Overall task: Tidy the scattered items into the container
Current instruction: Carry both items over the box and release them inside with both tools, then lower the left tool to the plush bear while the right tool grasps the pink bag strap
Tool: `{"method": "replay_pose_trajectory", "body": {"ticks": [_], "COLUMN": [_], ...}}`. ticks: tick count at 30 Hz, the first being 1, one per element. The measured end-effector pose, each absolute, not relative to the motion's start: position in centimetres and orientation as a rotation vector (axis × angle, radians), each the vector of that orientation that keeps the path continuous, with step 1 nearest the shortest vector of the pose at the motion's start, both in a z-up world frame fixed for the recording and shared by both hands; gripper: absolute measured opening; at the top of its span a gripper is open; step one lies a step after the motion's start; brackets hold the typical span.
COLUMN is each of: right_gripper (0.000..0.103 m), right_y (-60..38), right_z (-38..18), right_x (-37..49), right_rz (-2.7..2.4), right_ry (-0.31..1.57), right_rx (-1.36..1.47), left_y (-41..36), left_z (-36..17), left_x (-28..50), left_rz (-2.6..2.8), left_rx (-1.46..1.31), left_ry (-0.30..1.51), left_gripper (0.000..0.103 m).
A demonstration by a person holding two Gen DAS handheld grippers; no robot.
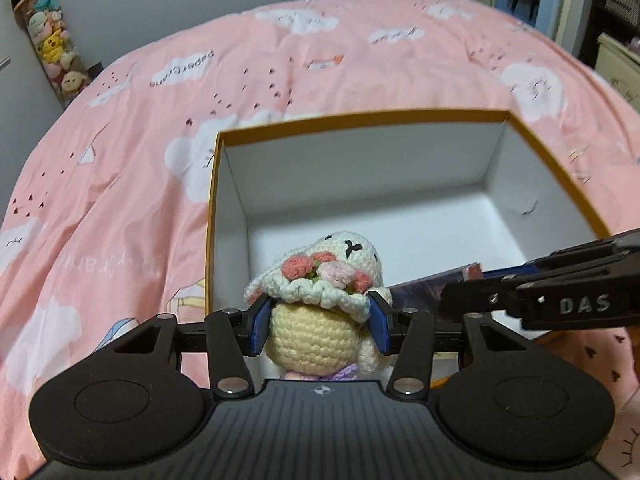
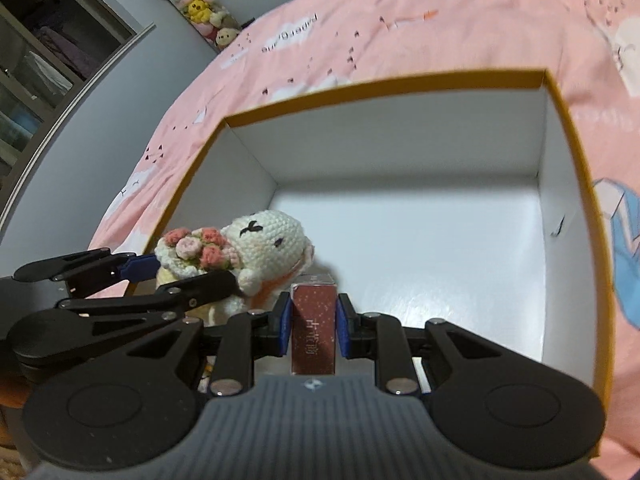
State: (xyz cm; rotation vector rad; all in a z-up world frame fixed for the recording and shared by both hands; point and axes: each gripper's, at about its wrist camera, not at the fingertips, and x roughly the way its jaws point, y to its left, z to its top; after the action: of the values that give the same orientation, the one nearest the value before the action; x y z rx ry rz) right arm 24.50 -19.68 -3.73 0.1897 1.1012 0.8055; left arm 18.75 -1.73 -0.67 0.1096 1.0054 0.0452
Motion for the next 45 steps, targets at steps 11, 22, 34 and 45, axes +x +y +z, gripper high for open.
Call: {"method": "replay_pose_trajectory", "body": {"ticks": [11,22,34,45], "right_gripper": [0.025,0.029,0.034,0.045], "right_y": [-20.1,-19.7,-18.9,-18.4], "right_z": [-4.7,-5.7,-6.3,-6.0], "right_x": [26.3,27.6,28.1,26.6], "right_rz": [0.767,0.661,0.631,0.577], "right_ry": [1.179,1.226,1.239,1.185], "right_rx": [0.271,0.293,0.216,-0.011], "left_y": [-1.9,-0.3,-0.8,-0.3], "left_z": [-1.5,2.2,3.7,4.0], "left_x": [19.1,17.5,14.7,11.4], "left_rz": [0.042,0.059,0.044,0.004], "left_rx": [0.152,0.079,0.093,0.062], "left_ry": [1.057,0.937,0.863,0.843], "left_gripper": [0.064,0.064,0.064,0.064]}}
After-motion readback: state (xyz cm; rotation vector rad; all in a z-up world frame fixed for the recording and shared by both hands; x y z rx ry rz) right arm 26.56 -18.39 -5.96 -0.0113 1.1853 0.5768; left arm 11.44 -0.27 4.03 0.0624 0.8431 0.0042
